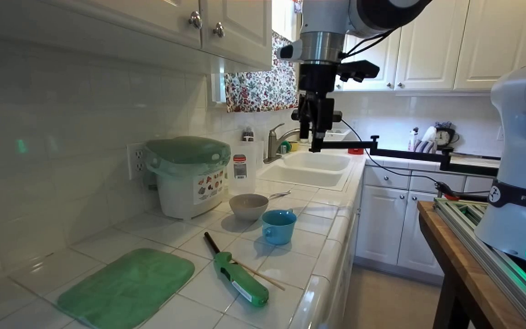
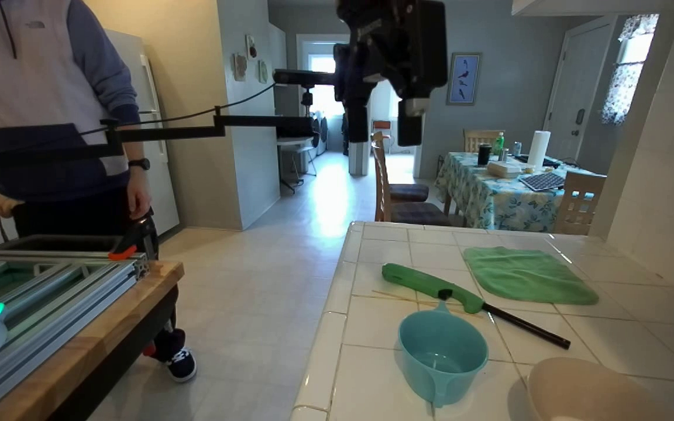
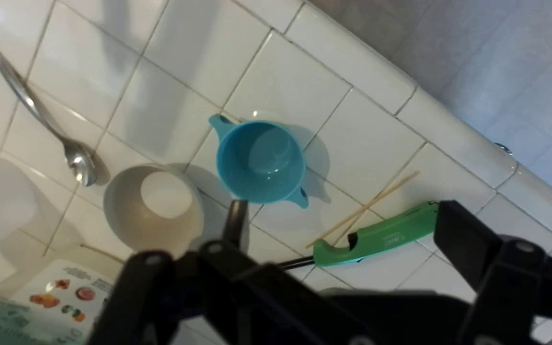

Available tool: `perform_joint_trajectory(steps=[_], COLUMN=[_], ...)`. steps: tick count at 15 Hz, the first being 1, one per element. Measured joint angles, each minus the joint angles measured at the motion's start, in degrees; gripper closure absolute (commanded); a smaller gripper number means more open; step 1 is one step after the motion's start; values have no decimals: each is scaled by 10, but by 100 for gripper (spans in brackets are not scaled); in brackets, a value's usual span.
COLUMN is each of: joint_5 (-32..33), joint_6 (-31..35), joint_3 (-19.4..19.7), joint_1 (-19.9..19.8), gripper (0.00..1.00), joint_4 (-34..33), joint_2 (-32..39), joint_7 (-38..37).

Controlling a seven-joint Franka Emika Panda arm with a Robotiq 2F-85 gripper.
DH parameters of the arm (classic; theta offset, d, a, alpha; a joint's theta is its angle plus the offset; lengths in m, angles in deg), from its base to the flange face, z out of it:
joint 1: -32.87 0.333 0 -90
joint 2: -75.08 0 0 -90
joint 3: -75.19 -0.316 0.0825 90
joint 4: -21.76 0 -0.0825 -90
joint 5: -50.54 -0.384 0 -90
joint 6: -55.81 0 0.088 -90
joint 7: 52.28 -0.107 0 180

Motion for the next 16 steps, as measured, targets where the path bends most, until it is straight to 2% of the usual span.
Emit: perform_joint_trajectory(steps=[5,8,11,13,16], joint_5=[181,325,451,505,547], joint_6=[96,136,149,149,147], joint_3=[-1,7,27,37,44], joint_1=[-19,-39,-50,-51,-51], gripper=[0,0,0,0,0], joint_4=[-32,-60,-90,-105,-115], joint_2=[79,124,156,174,196], joint_7=[-11,-58,-117,-148,-182])
